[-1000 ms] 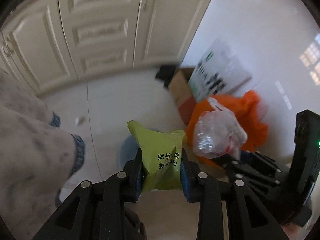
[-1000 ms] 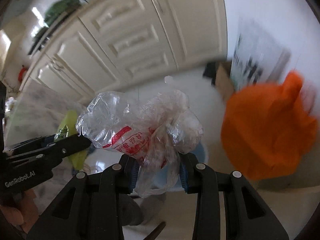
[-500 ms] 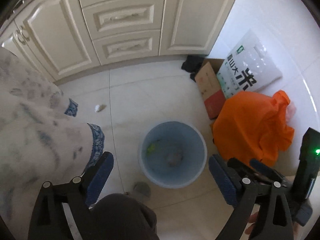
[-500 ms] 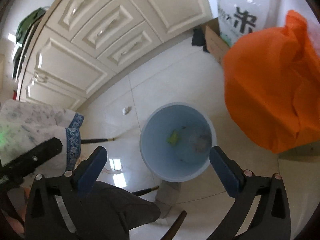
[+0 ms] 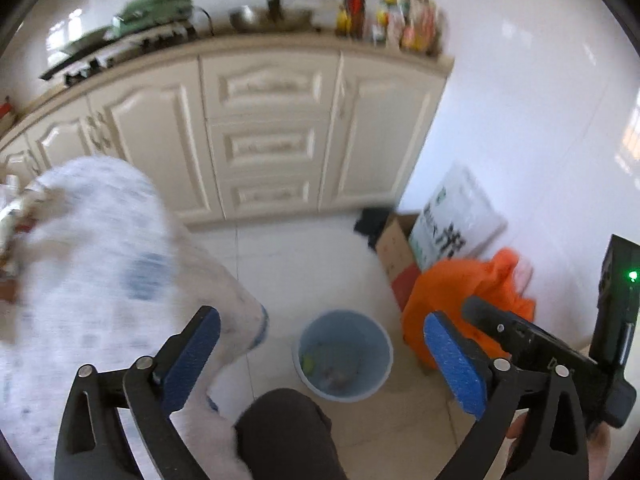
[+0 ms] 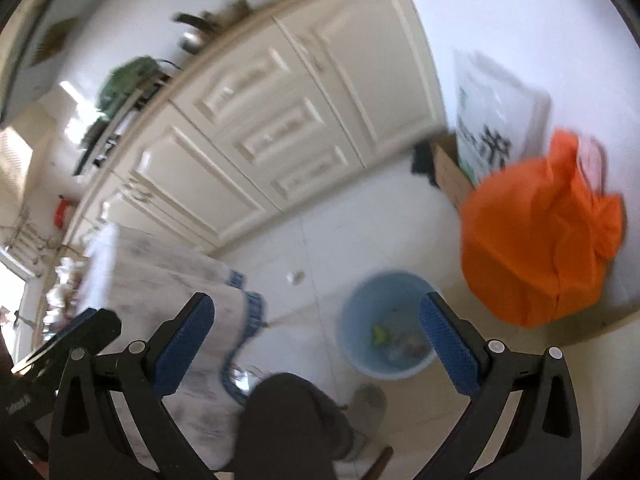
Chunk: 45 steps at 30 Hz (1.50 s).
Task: Collect trash
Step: 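Bring both open tools back to the trash pile on the table, then grasp the blue snack wrapper with the right tool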
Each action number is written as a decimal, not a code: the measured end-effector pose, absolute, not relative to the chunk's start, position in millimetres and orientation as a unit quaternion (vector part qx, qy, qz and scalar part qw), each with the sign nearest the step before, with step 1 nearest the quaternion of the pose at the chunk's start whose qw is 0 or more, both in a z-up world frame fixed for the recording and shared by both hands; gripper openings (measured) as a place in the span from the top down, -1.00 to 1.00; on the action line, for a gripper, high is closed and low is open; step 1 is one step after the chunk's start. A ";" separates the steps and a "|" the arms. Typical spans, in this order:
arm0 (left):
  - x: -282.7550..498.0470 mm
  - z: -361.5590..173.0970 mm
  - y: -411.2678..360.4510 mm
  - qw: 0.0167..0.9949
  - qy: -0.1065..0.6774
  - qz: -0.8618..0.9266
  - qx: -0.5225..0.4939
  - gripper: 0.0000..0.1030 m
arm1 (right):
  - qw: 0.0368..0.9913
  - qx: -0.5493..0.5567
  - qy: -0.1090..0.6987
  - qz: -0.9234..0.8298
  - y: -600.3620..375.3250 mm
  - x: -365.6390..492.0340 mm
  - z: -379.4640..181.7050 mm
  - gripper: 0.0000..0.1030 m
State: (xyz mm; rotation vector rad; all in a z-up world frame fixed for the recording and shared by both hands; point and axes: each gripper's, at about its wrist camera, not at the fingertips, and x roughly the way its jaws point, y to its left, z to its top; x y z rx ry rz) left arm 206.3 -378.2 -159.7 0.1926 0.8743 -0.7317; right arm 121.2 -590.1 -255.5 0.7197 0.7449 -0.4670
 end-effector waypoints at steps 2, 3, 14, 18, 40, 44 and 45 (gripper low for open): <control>201.1 -138.0 -344.0 0.856 0.390 -0.329 0.086 -0.98 | 0.859 0.319 0.346 -0.202 -568.5 134.4 -229.7 -1.00; 199.4 -129.3 -326.9 0.864 0.382 -0.319 0.081 -0.98 | 0.866 0.305 0.343 -0.197 -556.4 141.1 -216.2 -1.00; 158.7 -52.1 -177.7 0.931 0.292 -0.220 0.016 -0.99 | 0.931 0.195 0.288 -0.112 -427.3 194.5 -107.0 -1.00; 143.7 -28.7 -127.7 0.948 0.258 -0.185 -0.002 -0.99 | 0.947 0.159 0.268 -0.082 -381.2 210.3 -78.4 -1.00; 138.3 -13.6 22.1 0.968 0.250 -0.012 -0.034 -0.99 | 0.965 -0.006 0.262 0.011 -197.0 303.4 -31.9 -1.00; 187.8 -36.3 21.7 0.955 0.296 -0.018 -0.031 -0.99 | 0.949 -0.014 0.315 0.028 -186.4 335.3 -69.3 -1.00; 199.3 -43.9 20.1 0.951 0.308 -0.020 -0.032 -0.99 | 0.944 -0.017 0.328 0.029 -185.2 343.0 -80.9 -0.99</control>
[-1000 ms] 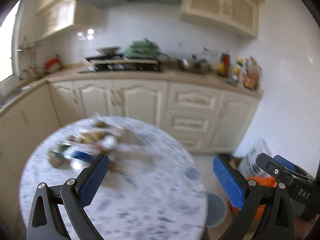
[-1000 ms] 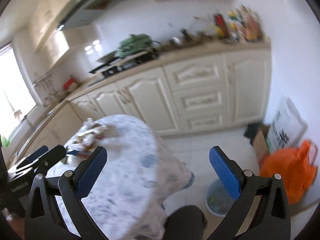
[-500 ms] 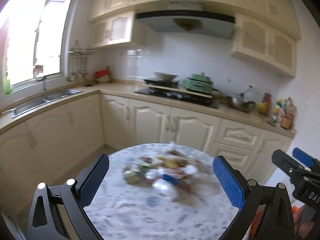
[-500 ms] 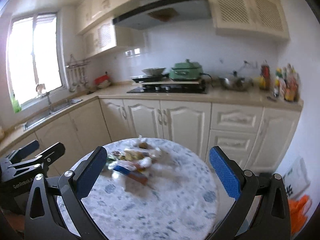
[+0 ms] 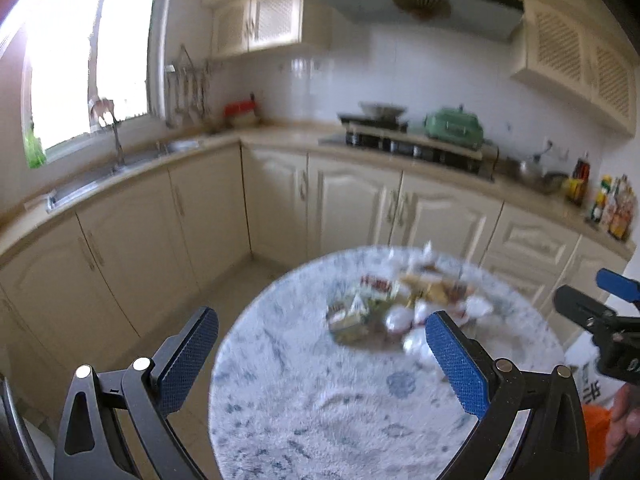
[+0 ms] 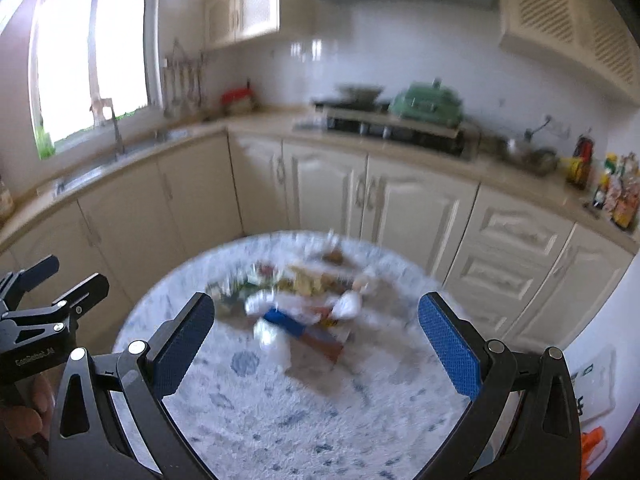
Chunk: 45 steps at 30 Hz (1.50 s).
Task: Collect trash
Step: 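Grasp the blue snack wrapper with the right tool, then grasp the balled clear plastic bag with the left tool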
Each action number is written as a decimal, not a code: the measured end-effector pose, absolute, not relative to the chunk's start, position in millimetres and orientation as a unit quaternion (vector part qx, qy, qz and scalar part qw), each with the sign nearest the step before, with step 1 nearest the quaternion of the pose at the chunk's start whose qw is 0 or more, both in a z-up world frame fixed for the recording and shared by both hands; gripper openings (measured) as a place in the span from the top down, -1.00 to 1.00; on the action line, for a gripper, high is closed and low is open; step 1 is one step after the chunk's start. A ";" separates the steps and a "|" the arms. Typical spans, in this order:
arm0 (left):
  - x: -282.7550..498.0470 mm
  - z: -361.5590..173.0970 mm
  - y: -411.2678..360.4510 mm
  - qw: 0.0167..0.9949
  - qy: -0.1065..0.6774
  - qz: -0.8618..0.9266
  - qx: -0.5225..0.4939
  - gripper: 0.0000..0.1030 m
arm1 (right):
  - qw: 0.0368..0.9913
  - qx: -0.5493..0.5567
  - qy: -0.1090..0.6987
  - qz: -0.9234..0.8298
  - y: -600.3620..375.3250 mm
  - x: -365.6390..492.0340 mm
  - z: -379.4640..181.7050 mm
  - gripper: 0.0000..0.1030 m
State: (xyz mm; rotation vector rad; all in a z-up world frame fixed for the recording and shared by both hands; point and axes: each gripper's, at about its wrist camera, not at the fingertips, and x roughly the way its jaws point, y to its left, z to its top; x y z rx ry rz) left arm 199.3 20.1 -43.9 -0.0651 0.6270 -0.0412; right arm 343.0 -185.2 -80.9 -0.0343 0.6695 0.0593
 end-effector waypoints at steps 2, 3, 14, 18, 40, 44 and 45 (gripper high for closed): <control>225.4 -52.6 15.9 0.944 0.327 -0.023 -0.032 -0.99 | 0.934 -0.018 0.354 0.031 -182.3 357.5 -103.5 -0.94; 236.6 -59.6 12.5 0.940 0.339 -0.025 -0.030 -0.99 | 0.930 -0.019 0.367 0.030 -182.4 363.5 -113.8 -0.91; 313.8 -121.6 1.1 0.905 0.421 -0.055 -0.043 -0.99 | 0.875 -0.073 0.476 0.050 -192.2 427.2 -211.1 -0.53; 333.8 -128.7 0.6 0.896 0.439 -0.052 -0.045 -0.99 | 0.866 -0.103 0.481 0.084 -185.1 445.0 -229.0 -0.39; 429.8 -173.1 -80.6 0.878 0.466 -0.101 -0.041 -0.94 | 0.859 0.040 0.496 0.121 -249.3 433.8 -240.5 0.55; 445.0 -181.2 -86.1 0.872 0.474 -0.108 -0.058 -0.77 | 0.860 0.056 0.494 0.116 -251.2 439.7 -242.3 0.51; 448.6 -182.6 -85.1 0.872 0.473 -0.108 -0.063 -0.73 | 0.860 0.058 0.494 0.116 -251.0 440.9 -242.7 0.51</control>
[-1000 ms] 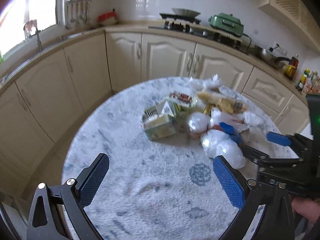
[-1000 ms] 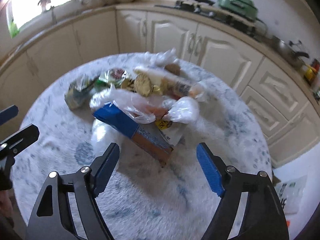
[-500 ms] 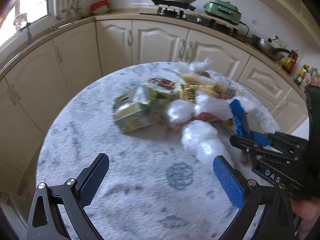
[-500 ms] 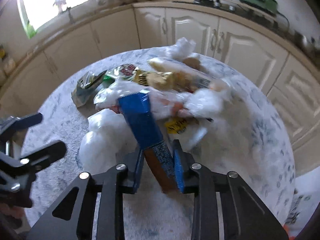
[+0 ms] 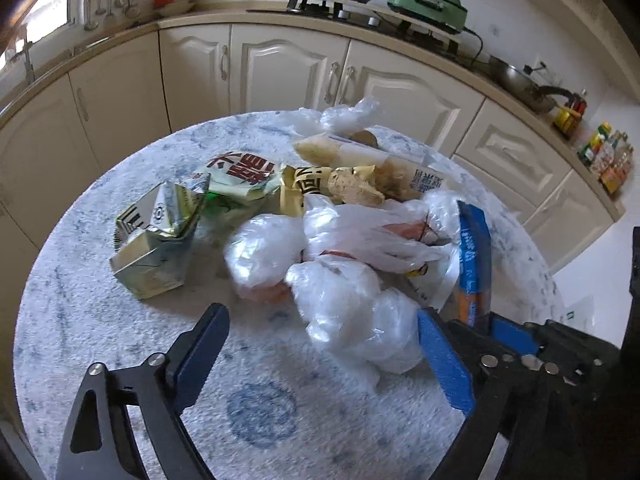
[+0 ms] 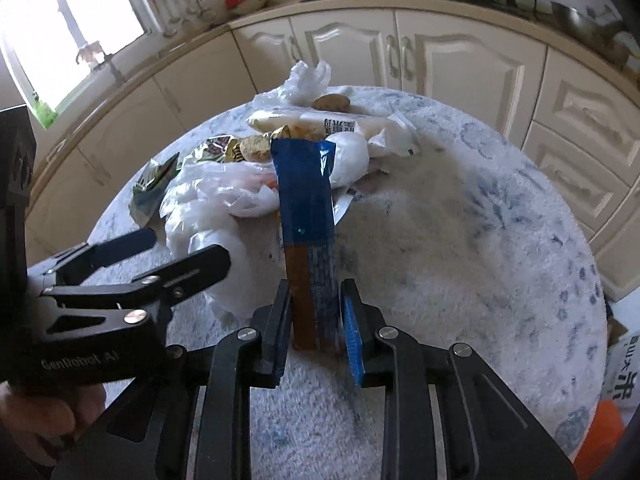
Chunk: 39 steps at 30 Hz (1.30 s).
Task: Collect trash
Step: 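Grasp the balled clear plastic bag with the left tool, then carry both held items to the blue bin and open both tools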
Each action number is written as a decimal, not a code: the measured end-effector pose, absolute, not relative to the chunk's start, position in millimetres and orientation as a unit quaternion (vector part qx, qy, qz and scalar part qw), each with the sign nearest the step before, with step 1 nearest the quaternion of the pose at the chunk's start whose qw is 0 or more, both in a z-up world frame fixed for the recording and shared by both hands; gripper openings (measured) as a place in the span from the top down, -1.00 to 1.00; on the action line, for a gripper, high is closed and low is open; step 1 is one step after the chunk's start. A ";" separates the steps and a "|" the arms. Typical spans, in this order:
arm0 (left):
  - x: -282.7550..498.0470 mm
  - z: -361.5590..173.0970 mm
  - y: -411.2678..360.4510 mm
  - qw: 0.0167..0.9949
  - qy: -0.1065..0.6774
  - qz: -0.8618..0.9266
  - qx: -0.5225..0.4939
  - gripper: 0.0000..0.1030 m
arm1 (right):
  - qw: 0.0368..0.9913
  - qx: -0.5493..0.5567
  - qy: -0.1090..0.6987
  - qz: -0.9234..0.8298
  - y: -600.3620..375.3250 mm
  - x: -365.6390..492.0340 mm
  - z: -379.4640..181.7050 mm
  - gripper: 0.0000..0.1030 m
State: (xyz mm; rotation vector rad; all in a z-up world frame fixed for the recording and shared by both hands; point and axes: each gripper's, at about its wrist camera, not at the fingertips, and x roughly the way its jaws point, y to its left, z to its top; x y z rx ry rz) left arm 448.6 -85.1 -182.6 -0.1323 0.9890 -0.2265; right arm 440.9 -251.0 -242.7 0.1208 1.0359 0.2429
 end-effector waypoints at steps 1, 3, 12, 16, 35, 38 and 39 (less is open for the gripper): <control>448.3 -183.9 -85.0 0.871 0.474 -0.109 -0.068 -0.64 | 0.860 0.061 0.493 0.114 -251.2 443.0 -243.5 0.43; 457.1 -186.7 -79.8 0.865 0.480 -0.116 -0.087 -0.51 | 0.860 0.067 0.495 0.106 -253.2 446.7 -245.4 0.09; 463.5 -197.0 -60.4 0.853 0.492 -0.114 -0.129 -0.51 | 0.866 0.073 0.486 0.094 -262.9 448.9 -243.4 -0.16; 461.4 -197.3 -59.7 0.853 0.485 -0.149 -0.123 -0.01 | 0.859 0.081 0.492 0.116 -259.3 448.4 -248.3 0.42; 360.7 -127.7 -62.9 0.912 0.373 -0.164 -0.050 0.10 | 0.887 0.107 0.435 0.111 -279.9 379.6 -186.7 0.59; 342.1 -107.4 -77.0 0.924 0.341 -0.168 -0.039 0.10 | 0.896 0.113 0.418 0.104 -293.8 363.9 -166.8 0.59; 337.8 -101.5 -82.4 0.926 0.335 -0.172 -0.035 0.10 | 0.900 0.117 0.409 0.099 -300.7 356.8 -158.8 0.59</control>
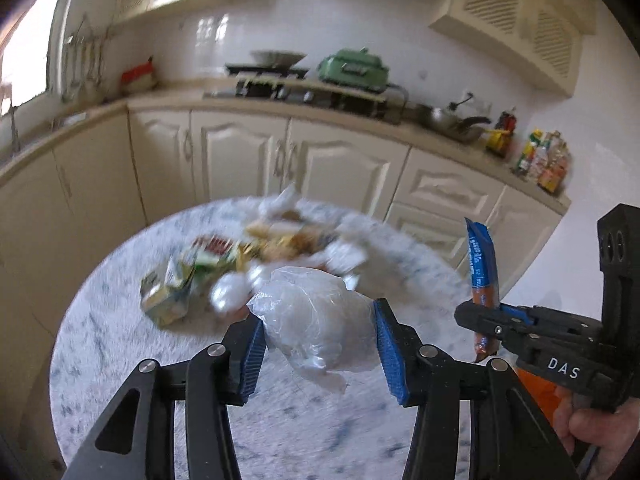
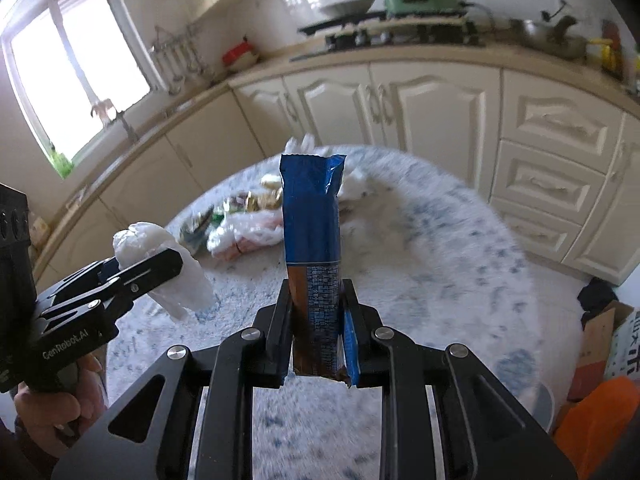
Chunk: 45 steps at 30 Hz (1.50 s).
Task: Collect trash
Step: 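Carry both held items to the blue bin and open both tools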
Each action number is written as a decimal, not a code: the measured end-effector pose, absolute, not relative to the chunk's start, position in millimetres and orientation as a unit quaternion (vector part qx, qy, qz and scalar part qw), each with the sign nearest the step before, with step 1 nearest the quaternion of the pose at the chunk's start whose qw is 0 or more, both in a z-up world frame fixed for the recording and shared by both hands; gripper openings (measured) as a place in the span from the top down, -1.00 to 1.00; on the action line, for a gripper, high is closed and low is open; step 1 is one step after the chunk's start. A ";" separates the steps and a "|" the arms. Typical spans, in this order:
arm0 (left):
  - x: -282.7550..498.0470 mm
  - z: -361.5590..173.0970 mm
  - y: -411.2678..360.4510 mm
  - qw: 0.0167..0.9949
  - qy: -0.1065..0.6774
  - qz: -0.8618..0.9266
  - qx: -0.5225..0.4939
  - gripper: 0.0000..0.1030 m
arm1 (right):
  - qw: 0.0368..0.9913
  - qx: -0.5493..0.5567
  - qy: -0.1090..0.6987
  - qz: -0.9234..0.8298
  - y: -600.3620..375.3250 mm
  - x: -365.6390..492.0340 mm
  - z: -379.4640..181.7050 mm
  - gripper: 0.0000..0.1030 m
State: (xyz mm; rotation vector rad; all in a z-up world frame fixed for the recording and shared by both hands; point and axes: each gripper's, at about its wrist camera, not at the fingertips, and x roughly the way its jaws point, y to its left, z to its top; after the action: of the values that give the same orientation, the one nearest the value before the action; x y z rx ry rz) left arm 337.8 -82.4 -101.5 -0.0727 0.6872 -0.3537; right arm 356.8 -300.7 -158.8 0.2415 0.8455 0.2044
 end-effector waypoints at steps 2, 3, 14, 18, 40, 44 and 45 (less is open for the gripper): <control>326.7 -88.7 -95.9 0.927 0.323 -0.188 -0.028 0.10 | 0.906 0.121 0.396 0.088 -312.7 344.8 -147.2 0.59; 321.4 -83.4 -104.8 0.928 0.317 -0.197 -0.022 0.10 | 0.909 0.125 0.389 0.083 -321.0 338.2 -141.0 0.59; 293.7 -62.5 -239.5 0.889 0.307 -0.339 0.024 0.10 | 0.922 0.162 0.347 -0.049 -446.7 250.5 -111.8 0.59; 287.3 -82.1 -310.7 0.853 0.342 -0.391 0.048 0.10 | 0.907 0.191 0.358 -0.111 -500.8 219.6 -137.5 0.59; 317.9 -242.4 -557.3 0.719 0.529 -0.410 0.189 -0.39 | 0.777 0.347 0.487 -0.196 -652.4 177.9 -354.1 0.50; 335.3 -244.5 -575.7 0.734 0.519 -0.395 0.189 -0.84 | 0.772 0.352 0.485 -0.212 -655.7 170.0 -356.6 -0.16; 334.6 -241.8 -575.7 0.739 0.516 -0.392 0.187 -0.95 | 0.772 0.356 0.480 -0.216 -655.8 166.9 -354.5 -0.29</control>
State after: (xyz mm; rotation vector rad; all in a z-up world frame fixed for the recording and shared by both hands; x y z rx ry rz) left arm 334.6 -575.7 -241.8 0.4111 1.1315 -0.8606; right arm 166.9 -655.8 -354.5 0.7717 1.0407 -0.4673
